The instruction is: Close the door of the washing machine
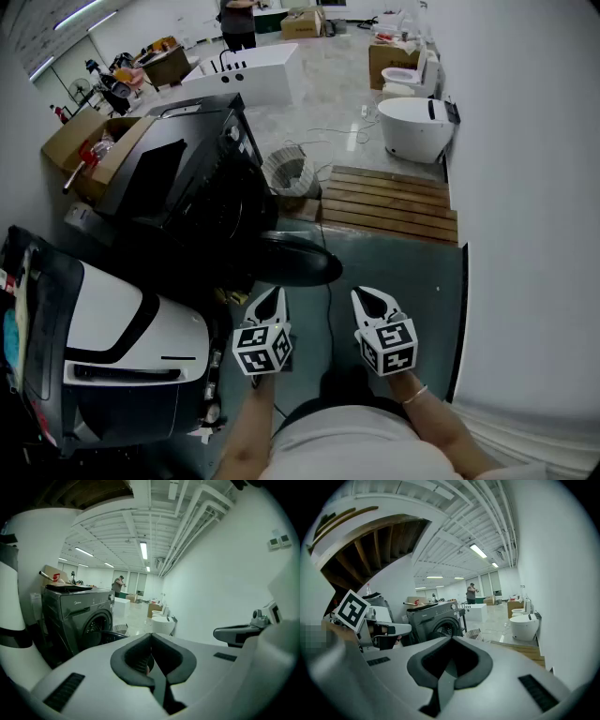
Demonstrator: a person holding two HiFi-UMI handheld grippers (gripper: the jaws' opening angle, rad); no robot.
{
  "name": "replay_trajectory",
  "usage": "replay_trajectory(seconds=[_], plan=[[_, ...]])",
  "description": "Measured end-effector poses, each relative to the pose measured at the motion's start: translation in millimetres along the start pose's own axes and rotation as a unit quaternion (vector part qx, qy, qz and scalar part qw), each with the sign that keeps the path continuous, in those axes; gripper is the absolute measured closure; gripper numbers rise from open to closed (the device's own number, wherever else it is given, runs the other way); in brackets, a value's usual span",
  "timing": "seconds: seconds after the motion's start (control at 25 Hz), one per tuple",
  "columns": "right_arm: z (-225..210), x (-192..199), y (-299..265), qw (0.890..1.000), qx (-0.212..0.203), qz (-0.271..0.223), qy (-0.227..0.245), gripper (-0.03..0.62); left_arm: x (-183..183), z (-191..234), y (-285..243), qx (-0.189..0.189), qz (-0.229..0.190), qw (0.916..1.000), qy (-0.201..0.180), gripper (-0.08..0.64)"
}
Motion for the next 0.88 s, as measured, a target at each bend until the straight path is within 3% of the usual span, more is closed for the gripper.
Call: replay_trajectory(seconds=[0.16, 0.48, 0.6, 0.72, 0.88], plan=[[-5, -1, 11, 1.0, -0.01, 0.0, -0.005, 0.588, 3, -14, 6, -0.001, 0.007, 1.0, -0.007, 0.538], [-13, -2, 23, 0.999, -0.032, 0.012, -0.005, 0.586, 5, -27, 19, -0.014, 0.016, 0.9981, -0.058, 0.537], [-16, -2, 26, 0.999, -0.036, 0.017, 0.008, 0.584, 4, -26, 24, -0.022, 0.022, 0.9947, -0.098, 0.531], [-19, -2, 27, 0.999, -0.042, 0.023, 0.012, 0.552, 2, -20, 23, -0.023, 0.038, 0.9887, -0.143, 0.462], [-23, -1, 23, 0.999, -0.046, 0.026, 0.011, 0.537, 2, -6, 12, -0.018, 0.066, 0.9747, -0.213, 0.405]])
Point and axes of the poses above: the fingertips, and each gripper's own axes: y backward along the fingers, z to its left, x out of its underside, the point moved 4 cm from there along y, backward along the fingers, and after that the axes turned 12 degrees about -z, right-handed, at the moved point
